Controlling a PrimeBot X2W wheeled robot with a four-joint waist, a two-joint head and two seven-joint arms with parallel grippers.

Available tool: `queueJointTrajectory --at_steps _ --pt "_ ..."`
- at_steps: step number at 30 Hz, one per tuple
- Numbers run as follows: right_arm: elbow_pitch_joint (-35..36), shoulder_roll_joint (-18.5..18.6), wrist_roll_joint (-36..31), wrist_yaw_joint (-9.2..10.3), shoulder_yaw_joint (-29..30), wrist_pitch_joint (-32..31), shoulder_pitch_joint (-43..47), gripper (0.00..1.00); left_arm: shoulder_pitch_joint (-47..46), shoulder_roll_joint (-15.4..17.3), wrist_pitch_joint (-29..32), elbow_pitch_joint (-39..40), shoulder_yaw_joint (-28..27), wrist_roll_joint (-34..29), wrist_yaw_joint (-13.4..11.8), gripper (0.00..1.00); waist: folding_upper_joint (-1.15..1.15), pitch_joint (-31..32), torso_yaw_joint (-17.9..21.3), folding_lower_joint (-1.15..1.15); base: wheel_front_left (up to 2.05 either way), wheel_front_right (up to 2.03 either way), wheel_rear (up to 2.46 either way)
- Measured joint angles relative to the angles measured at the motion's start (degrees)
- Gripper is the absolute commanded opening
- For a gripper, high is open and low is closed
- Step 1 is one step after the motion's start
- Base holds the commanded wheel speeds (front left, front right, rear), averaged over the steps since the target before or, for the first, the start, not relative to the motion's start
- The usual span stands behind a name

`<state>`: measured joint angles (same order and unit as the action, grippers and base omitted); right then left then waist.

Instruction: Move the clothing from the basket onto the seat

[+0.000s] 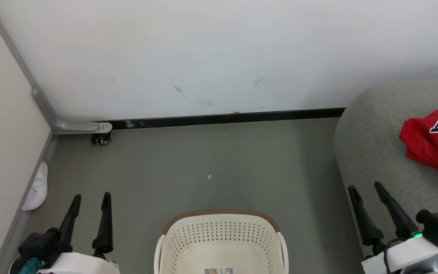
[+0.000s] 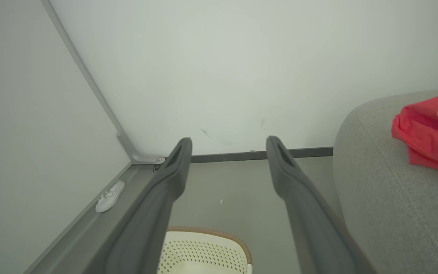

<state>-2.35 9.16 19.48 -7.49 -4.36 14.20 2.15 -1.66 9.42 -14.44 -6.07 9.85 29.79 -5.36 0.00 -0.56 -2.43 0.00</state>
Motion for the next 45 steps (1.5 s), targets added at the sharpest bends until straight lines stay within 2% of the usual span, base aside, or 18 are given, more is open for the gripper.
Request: queueJointTrajectory --at_steps 41,42,45 --pt "1.0 -1.3 -1.4 0.0 0.3 0.0 0.0 1.0 1.0 -3.8 0.0 -2.1 -4.8 -4.7 5.2 1.0 0.0 0.3 0.9 0.0 0.0 0.0 0.0" --pt "0.9 -1.4 -1.4 0.0 0.3 0.0 0.0 0.0 1.0 -3.9 0.0 -2.3 -4.8 -4.6 5.6 0.0 0.0 0.3 0.9 0.0 0.0 0.0 0.0" --pt "-0.9 -2.2 -1.3 -0.01 -0.2 -0.1 0.6 0.0 1.3 -4.8 0.1 -4.3 -4.3 -4.6 5.5 0.0 0.0 0.3 0.9 0.0 0.0 0.0 0.0"
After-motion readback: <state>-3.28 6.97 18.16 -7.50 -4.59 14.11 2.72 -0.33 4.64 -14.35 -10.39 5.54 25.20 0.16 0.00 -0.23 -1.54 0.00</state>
